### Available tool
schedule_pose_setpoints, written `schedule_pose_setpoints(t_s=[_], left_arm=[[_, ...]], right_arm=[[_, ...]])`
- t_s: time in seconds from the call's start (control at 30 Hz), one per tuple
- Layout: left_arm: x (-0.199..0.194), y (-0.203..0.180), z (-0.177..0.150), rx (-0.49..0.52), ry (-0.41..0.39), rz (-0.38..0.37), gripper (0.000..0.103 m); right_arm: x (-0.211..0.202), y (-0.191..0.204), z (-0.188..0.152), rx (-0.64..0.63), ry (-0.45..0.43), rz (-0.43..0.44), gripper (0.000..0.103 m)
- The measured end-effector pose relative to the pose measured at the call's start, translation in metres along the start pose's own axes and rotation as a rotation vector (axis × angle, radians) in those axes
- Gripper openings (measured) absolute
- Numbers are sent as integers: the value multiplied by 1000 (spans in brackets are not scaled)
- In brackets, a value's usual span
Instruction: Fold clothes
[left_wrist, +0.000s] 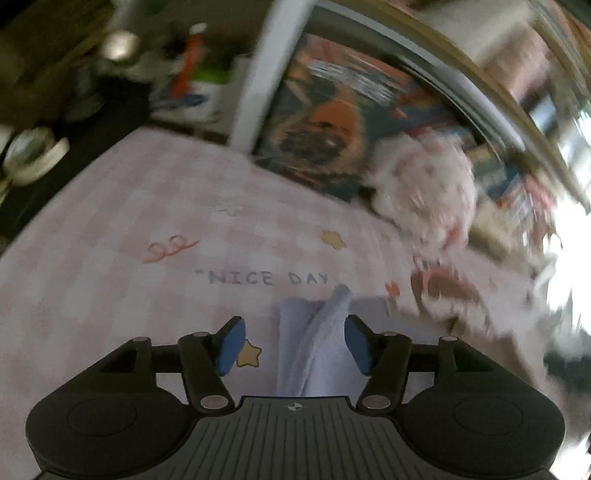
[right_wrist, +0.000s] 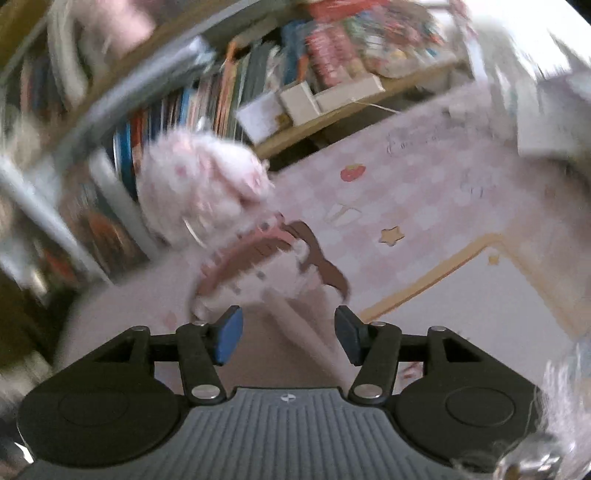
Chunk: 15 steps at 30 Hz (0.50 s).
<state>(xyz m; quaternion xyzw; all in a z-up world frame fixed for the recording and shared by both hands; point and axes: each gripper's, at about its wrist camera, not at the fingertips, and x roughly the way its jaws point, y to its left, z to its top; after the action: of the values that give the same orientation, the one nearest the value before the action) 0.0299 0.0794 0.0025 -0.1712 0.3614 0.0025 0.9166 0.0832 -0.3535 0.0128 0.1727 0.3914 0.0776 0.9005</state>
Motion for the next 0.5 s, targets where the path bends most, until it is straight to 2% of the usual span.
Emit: schedule_pose_setpoints(t_s=[0.1,0.2,0.23,0.27,0.3,0.33,0.4,0.5], left_arm=[[9,-20,-5,141,-12,20,60],[27,-32,-6,214,7,35,57],[34,-34,-6,229,22,31,40],[38,-33,-5,225,41,20,7],[40,-31,-2,210,53,17,5],[40,-27,0,184,56,14,5],[35,-13,4,100,33,11,5],[48,1,3,56,71,11,6]], right_arm=[[14,17,-12,-200,31,-68,50],[32,26,-19,-309,51,-106,45],[39,27,-20,-327,61,-119,39],[46,28,-20,-340,75,-128,26],[52,28,-20,-350,88,-134,15],[54,27,-19,-350,92,-129,8],[47,24,-11,-304,70,-92,7],[37,3,5,-89,38,-7,7]])
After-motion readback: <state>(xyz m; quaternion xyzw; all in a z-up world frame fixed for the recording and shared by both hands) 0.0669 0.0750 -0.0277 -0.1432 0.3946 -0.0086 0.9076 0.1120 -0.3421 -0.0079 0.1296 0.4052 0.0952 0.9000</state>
